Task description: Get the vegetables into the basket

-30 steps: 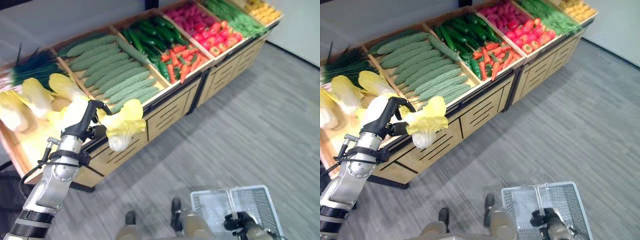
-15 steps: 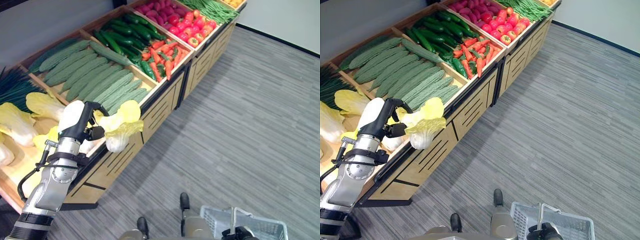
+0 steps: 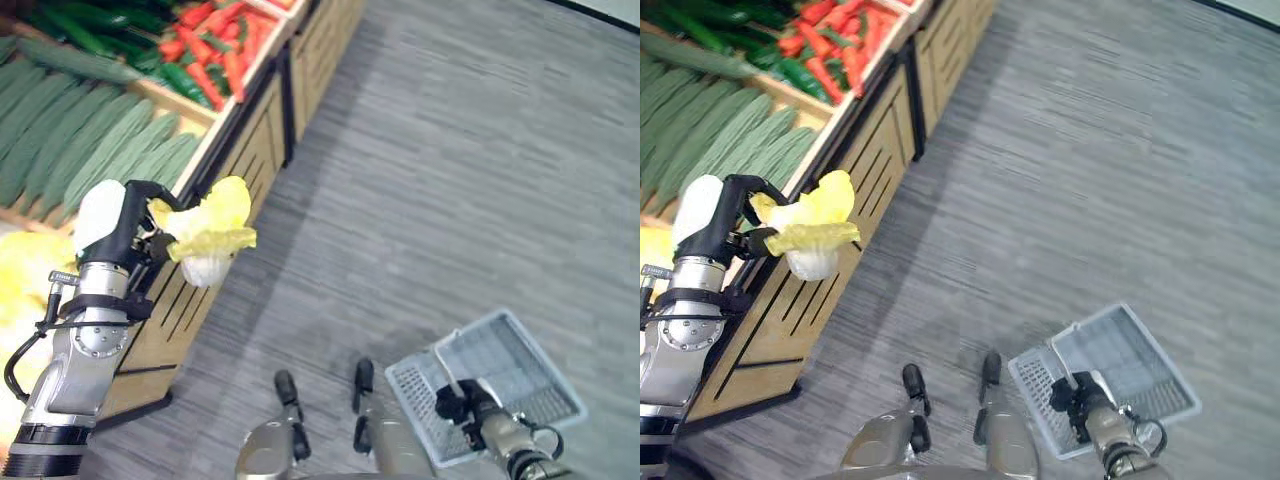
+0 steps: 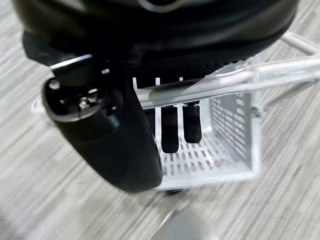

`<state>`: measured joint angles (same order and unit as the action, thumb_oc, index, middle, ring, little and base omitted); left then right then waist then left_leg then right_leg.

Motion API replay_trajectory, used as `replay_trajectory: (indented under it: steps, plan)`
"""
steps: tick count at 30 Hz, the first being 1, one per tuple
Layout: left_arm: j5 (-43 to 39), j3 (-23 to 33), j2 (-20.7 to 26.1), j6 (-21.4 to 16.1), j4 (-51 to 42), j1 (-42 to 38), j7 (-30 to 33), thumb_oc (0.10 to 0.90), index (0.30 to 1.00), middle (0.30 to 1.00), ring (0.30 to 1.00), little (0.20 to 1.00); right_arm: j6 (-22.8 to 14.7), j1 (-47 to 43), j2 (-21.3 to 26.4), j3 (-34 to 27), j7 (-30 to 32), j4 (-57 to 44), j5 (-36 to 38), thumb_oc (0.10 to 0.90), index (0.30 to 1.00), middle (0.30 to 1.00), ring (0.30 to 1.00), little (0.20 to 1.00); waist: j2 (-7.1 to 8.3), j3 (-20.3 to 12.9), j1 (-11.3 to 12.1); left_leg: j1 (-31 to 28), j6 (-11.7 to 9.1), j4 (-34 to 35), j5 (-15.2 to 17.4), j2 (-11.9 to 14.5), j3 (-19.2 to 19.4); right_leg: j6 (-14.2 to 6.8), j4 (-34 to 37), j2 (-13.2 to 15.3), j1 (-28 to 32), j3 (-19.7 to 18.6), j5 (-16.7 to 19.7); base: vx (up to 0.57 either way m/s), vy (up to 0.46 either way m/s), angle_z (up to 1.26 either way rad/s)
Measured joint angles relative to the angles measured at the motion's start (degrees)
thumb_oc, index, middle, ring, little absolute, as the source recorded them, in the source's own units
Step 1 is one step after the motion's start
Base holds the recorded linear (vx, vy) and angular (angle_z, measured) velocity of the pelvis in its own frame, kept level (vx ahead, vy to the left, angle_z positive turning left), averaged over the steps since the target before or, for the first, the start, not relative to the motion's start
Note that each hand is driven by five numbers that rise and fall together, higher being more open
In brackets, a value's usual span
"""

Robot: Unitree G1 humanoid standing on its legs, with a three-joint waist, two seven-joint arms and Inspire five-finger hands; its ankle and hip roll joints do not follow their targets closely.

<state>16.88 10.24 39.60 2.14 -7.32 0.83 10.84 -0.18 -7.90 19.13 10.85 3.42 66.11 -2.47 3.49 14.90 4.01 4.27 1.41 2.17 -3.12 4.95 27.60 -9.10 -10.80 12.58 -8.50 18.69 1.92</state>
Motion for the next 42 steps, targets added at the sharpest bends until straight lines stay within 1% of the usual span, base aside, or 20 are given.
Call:
replay_trajectory:
  steps: [1, 2, 4, 7, 14, 17, 18, 19, 20, 21, 22, 25, 27, 28, 30, 31, 32, 35, 38, 42]
  plan:
    - [0.0, 0.5, 1.4, 0.0, -0.7, 1.9, 0.0, 0.400, 0.300, 0.300, 0.300, 0.300, 0.1, 1.1, -0.8, -0.3, 0.4, 0.6, -0.1, 0.400, 0.300, 0.300, 0.300, 0.300, 1.51, -1.2, 0.2, 0.0, -1.9, -0.8, 0.1, -0.2, 0.3, -0.9, 5.5, 0.9, 4.2, 0.1, 0.1, 0.05, -0.116, -0.26]
    - [0.0, 1.3, 1.8, 0.0, -1.2, 3.3, 0.0, 0.400, 0.300, 0.300, 0.300, 0.300, 0.0, 2.2, -0.8, -0.2, 0.3, 0.5, -0.2, 0.400, 0.300, 0.300, 0.300, 0.300, 2.31, -1.8, 0.1, -0.3, -3.0, -0.7, -0.4, -0.1, 0.3, -1.1, 9.8, 0.5, 6.9, -0.1, -0.6, 0.05, -0.103, -0.08]
    - [0.0, 0.8, 0.8, 0.0, -1.3, 5.9, 0.0, 0.400, 0.300, 0.300, 0.300, 0.300, 0.1, 3.9, -0.3, -0.5, 0.4, 0.6, -0.6, 0.400, 0.300, 0.300, 0.300, 0.300, 0.77, -3.2, -0.1, -1.1, -3.4, -0.2, -1.7, 1.2, 0.1, -0.7, 11.0, -1.5, 8.1, 0.2, -0.4, 0.03, -0.111, -0.03]
    - [0.0, -0.3, -0.1, 0.0, -1.4, 6.7, -0.1, 0.400, 0.300, 0.300, 0.300, 0.300, 0.2, 5.1, 0.1, -0.5, 0.7, 0.5, -1.0, 0.400, 0.300, 0.300, 0.300, 0.300, -0.24, -4.3, -0.6, -1.5, -3.8, -0.5, -2.1, 2.4, -0.6, 0.4, 12.0, -2.9, 9.6, 0.6, -0.9, 0.02, -0.095, 0.05]
    - [-0.1, -0.8, -0.1, 0.0, -1.4, 6.7, -0.2, 0.400, 0.300, 0.300, 0.300, 0.300, 0.6, 5.7, 0.0, -0.5, 0.9, 0.3, -1.0, 0.400, 0.300, 0.300, 0.300, 0.300, -0.54, -5.3, -1.7, -2.0, -3.8, -0.9, -2.1, 3.0, -1.8, 0.8, 12.0, -3.5, 10.8, 1.1, -1.1, 0.00, -0.122, 0.06]
    - [-2.7, -4.3, -0.4, -0.2, -0.1, 6.4, -0.9, 0.400, 0.300, 0.300, 0.300, 0.300, 0.5, 5.8, 0.1, -0.5, 1.0, -0.1, -0.9, 0.400, 0.300, 0.300, 0.300, 0.300, -1.08, -5.4, -1.9, -1.4, -4.2, -2.3, -2.5, 3.6, -3.2, 1.8, 11.5, -4.0, 10.2, 1.1, -2.5, 0.01, -0.113, -0.15]
    - [-4.1, -8.6, -0.7, 0.0, 7.1, 4.0, -1.5, 0.400, 0.300, 0.300, 0.300, 0.300, 0.6, 2.8, -1.3, -1.1, 1.3, 1.2, -0.9, 0.400, 0.300, 0.300, 0.300, 0.300, 0.67, -5.3, 0.0, 8.1, -5.5, -19.9, -1.8, 3.7, -24.1, 4.0, 9.7, -3.6, 7.3, -3.2, -1.7, 0.06, 0.201, -1.18]
    - [-4.4, -10.9, -0.9, 0.0, 8.0, 5.2, -2.6, 0.400, 0.300, 0.300, 0.300, 0.300, -0.1, 1.6, -0.4, -0.2, 1.2, 1.7, -0.4, 0.400, 0.300, 0.300, 0.300, 0.300, -0.02, -5.7, 0.6, 8.4, -11.2, -14.7, 2.7, 1.3, -37.3, 3.9, 11.3, -4.2, 6.4, -6.3, -0.2, 0.05, 0.234, -1.47]
    - [-4.4, -12.1, -0.8, 0.0, 7.3, 5.5, -3.9, 0.400, 0.300, 0.300, 0.300, 0.300, -0.4, 1.4, 0.7, -0.7, 1.3, 1.7, 0.3, 0.400, 0.300, 0.300, 0.300, 0.300, -1.29, -5.9, 0.1, 7.6, -9.4, -9.1, 2.1, 1.1, -36.1, 3.7, 11.8, -4.6, 5.5, -7.6, 0.8, 0.05, 0.258, -1.08]
    - [-4.5, -12.9, -0.8, 0.0, 6.3, 6.2, -5.1, 0.400, 0.300, 0.300, 0.300, 0.300, -0.7, 1.2, 2.1, -1.2, 1.5, 1.5, 0.5, 0.400, 0.300, 0.300, 0.300, 0.300, -2.21, -6.0, -0.8, 6.4, -6.6, -7.7, 1.9, 0.4, -30.2, 3.1, 11.8, -4.3, 5.3, -8.4, 1.1, 0.05, 0.198, -0.77]
    - [-4.5, -13.3, -0.4, -0.4, 4.7, 6.7, -6.3, 0.400, 0.300, 0.300, 0.300, 0.300, 0.0, 1.6, 2.9, -1.6, 1.8, 1.3, 1.0, 0.400, 0.300, 0.300, 0.300, 0.300, -2.86, -6.4, -1.4, 3.6, -5.0, -4.0, 0.3, -0.4, -23.7, 2.1, 10.5, -3.2, 4.3, -10.2, 0.9, 0.07, 0.177, -0.68]
    - [-4.5, -13.3, 1.8, -0.4, 3.8, 6.7, -7.3, 0.400, 0.300, 0.300, 0.300, 0.300, 0.7, 3.0, 2.8, -1.4, 1.8, -0.1, 1.2, 0.400, 0.300, 0.300, 0.300, 0.300, -2.21, -6.6, -3.5, -1.2, -3.3, 2.1, -1.5, -3.9, -21.0, 0.4, 11.2, -0.1, 5.3, -11.6, 1.6, 0.03, 0.127, -0.44]
    - [-4.5, -13.4, 4.5, -0.4, 3.5, 6.0, -8.4, 0.400, 0.300, 0.300, 0.300, 0.300, 2.2, 2.9, 2.2, 0.1, 1.4, -3.6, 1.3, 0.400, 0.300, 0.300, 0.300, 0.300, -1.99, -6.8, -3.6, -2.7, -2.5, 2.9, -2.0, -5.2, -18.4, -1.1, 12.9, 0.9, 5.7, -13.4, 2.9, 0.04, 0.058, -0.50]
    - [-4.5, -14.2, 5.0, -0.4, 3.7, 5.7, -8.9, 0.400, 0.300, 0.300, 0.300, 0.300, 3.0, 2.7, 2.2, 1.4, 0.9, -5.2, 1.3, 0.400, 0.300, 0.300, 0.300, 0.300, -1.95, -6.8, -3.5, -3.1, -2.6, 2.9, -2.0, -5.0, -18.2, -1.2, 13.7, 0.6, 6.3, -13.4, 3.0, 0.04, 0.017, -0.22]
    - [-4.2, -20.3, 6.7, -0.4, 5.0, 3.6, -11.2, 0.400, 0.300, 0.300, 0.300, 0.300, 4.1, -0.1, 3.4, 3.8, 0.2, -10.2, 1.3, 0.400, 0.300, 0.300, 0.300, 0.300, -1.96, -6.8, -3.3, -5.2, -2.9, 2.9, -1.9, -3.6, -16.7, -1.1, 15.1, -0.8, 8.4, -14.1, 3.2, 0.01, -0.024, -0.26]
    - [-1.9, -25.5, 6.6, -0.3, 7.5, -2.0, -12.8, 0.400, 0.300, 0.300, 0.300, 0.300, 5.6, -4.8, 5.4, 8.4, -0.7, -12.1, 1.3, 0.400, 0.300, 0.300, 0.300, 0.300, -2.03, -6.9, -3.3, -5.4, -3.6, 2.9, -1.8, -2.6, -16.8, -0.5, 15.7, -1.8, 8.8, -14.2, 3.6, 0.00, -0.046, -0.18]
    - [-0.7, -29.5, 6.9, 0.0, 8.6, -6.2, -13.3, 0.400, 0.300, 0.300, 0.300, 0.300, 5.8, -6.5, 6.6, 9.9, -0.9, -15.2, 1.3, 0.400, 0.300, 0.300, 0.300, 0.300, -2.12, -7.0, -3.4, -5.5, -3.9, 2.9, -2.0, -2.1, -16.6, -0.4, 15.7, -2.4, 8.8, -14.3, 3.7, 0.00, -0.043, -0.08]
    - [2.6, -38.1, 6.8, -0.4, 10.1, -15.3, -14.0, 0.400, 0.300, 0.300, 0.300, 0.300, 5.1, -9.0, 7.5, 11.1, -1.1, -23.2, 1.2, 0.400, 0.300, 0.300, 0.300, 0.300, -2.69, -7.3, -3.7, -5.6, -4.4, 2.9, -2.3, -1.1, -16.6, -0.2, 15.8, -3.3, 8.8, -14.2, 3.8, -0.01, -0.059, -0.03]
    - [5.2, -39.7, 1.4, -1.4, 12.4, -18.0, -14.6, 0.400, 0.300, 0.300, 0.300, 0.300, 4.4, -10.9, 5.5, 12.1, -1.3, -25.2, 1.2, 0.400, 0.300, 0.300, 0.300, 0.300, -3.97, -7.9, -4.4, -5.6, -4.7, 2.9, -2.5, -0.6, -16.5, 0.1, 15.7, -3.9, 8.7, -14.3, 3.8, -0.01, -0.037, -0.04]
    - [8.3, -43.7, -2.2, -1.8, 14.2, -18.5, -15.0, 0.400, 0.300, 0.300, 0.300, 0.300, 4.3, -11.1, 3.1, 14.3, -1.8, -26.1, 1.2, 0.400, 0.300, 0.300, 0.300, 0.300, -6.07, -8.2, -4.9, -5.2, -4.8, 2.9, -2.6, 0.0, -16.2, 0.3, 15.8, -4.4, 8.3, -14.4, 3.7, -0.01, -0.040, -0.02]
